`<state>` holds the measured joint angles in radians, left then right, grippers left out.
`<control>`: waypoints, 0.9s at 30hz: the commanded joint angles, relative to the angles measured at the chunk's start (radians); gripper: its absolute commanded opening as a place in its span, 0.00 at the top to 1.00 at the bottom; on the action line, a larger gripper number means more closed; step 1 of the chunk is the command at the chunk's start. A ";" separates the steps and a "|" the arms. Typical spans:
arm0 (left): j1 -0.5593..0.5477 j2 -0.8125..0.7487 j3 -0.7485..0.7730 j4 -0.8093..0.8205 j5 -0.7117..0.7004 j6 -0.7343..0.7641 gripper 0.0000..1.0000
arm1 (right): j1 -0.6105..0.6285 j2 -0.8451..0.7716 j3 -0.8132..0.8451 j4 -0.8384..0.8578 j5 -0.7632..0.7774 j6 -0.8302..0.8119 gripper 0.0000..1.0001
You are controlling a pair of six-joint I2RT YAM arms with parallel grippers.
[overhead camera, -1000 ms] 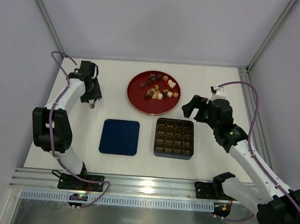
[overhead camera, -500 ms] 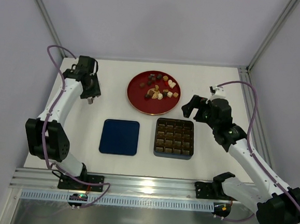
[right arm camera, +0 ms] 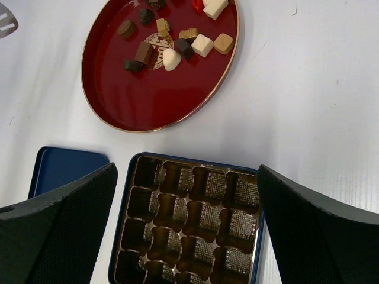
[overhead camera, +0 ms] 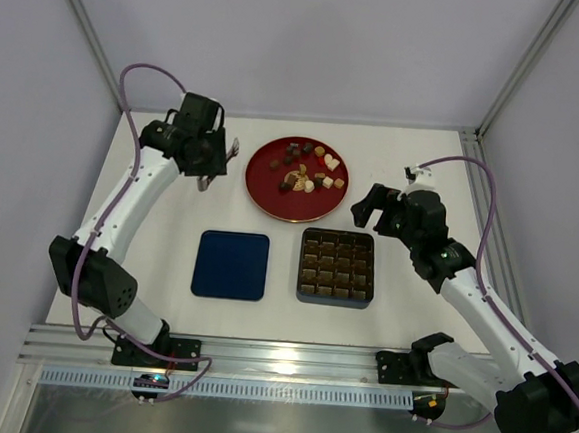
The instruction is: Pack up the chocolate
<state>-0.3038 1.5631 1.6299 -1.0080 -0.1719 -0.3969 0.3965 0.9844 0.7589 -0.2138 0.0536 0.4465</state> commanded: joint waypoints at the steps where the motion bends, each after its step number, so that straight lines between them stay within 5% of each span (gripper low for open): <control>1: -0.082 0.032 0.083 -0.015 0.018 -0.026 0.53 | 0.004 -0.015 0.025 0.010 0.023 -0.014 0.00; 12: -0.245 0.201 0.209 -0.017 0.009 -0.051 0.53 | 0.002 -0.041 0.025 -0.019 0.035 -0.022 0.00; 27: -0.294 0.295 0.219 0.003 0.018 -0.051 0.53 | 0.004 -0.047 0.011 -0.016 0.029 -0.011 0.00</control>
<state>-0.5953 1.8469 1.8099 -1.0225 -0.1558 -0.4427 0.3965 0.9596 0.7589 -0.2436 0.0753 0.4431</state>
